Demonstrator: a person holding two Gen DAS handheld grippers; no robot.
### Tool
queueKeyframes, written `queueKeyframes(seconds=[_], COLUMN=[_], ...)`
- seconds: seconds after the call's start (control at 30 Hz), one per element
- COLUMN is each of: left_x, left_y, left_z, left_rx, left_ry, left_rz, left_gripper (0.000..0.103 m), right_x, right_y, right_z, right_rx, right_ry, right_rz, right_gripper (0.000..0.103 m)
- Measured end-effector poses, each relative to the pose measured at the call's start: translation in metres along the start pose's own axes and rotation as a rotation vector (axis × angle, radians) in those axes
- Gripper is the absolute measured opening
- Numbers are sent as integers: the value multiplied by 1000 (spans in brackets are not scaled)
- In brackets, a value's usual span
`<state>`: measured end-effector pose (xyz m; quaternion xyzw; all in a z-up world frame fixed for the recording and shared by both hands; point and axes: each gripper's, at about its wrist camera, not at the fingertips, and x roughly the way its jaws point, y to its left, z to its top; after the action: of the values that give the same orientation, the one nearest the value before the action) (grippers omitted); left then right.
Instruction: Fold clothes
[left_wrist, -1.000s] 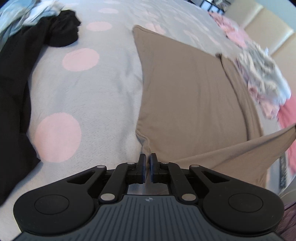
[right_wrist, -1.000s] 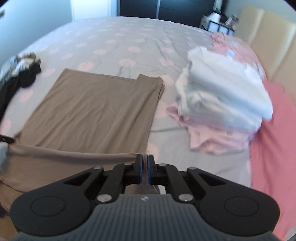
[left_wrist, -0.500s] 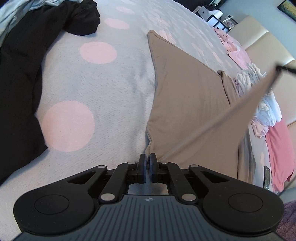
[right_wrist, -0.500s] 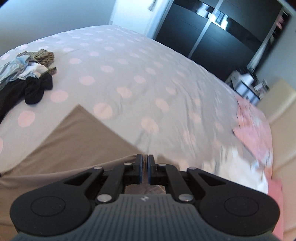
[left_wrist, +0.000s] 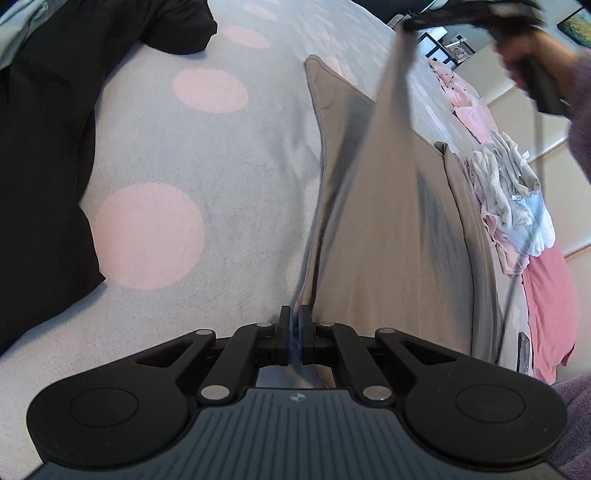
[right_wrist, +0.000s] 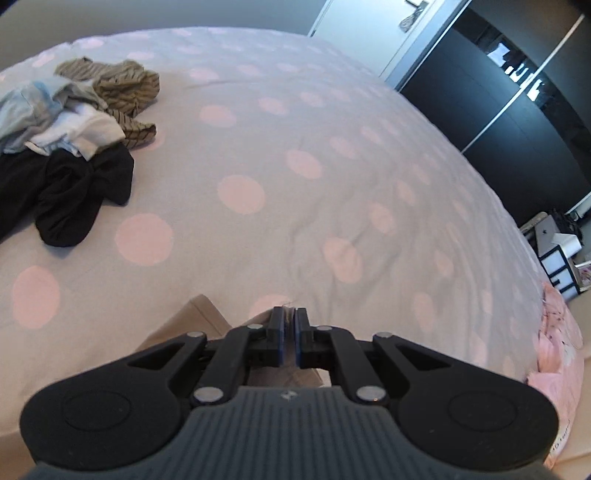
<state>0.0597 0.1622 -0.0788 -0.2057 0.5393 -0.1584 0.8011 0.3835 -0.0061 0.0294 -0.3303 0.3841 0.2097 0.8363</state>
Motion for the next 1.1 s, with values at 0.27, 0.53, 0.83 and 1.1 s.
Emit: queueKeyframes(seconds=[0.27, 0.53, 0.83, 1.1], left_x=[7, 10, 9, -7], left_y=[8, 8, 6, -4], left_z=[5, 4, 5, -5], left_rx=[-20, -9, -5, 33], left_ry=[28, 33, 18, -24], left_rz=[-8, -2, 13, 62], left_gripper=[0, 0, 0, 1], right_x=[92, 78, 4, -76], right_y=[48, 17, 8, 44], right_z=[18, -2, -100, -209], right_rx=[-56, 97, 377, 540], right_ry=[87, 64, 103, 84], right_rz=[68, 88, 277, 353], right_gripper=[7, 32, 32, 32])
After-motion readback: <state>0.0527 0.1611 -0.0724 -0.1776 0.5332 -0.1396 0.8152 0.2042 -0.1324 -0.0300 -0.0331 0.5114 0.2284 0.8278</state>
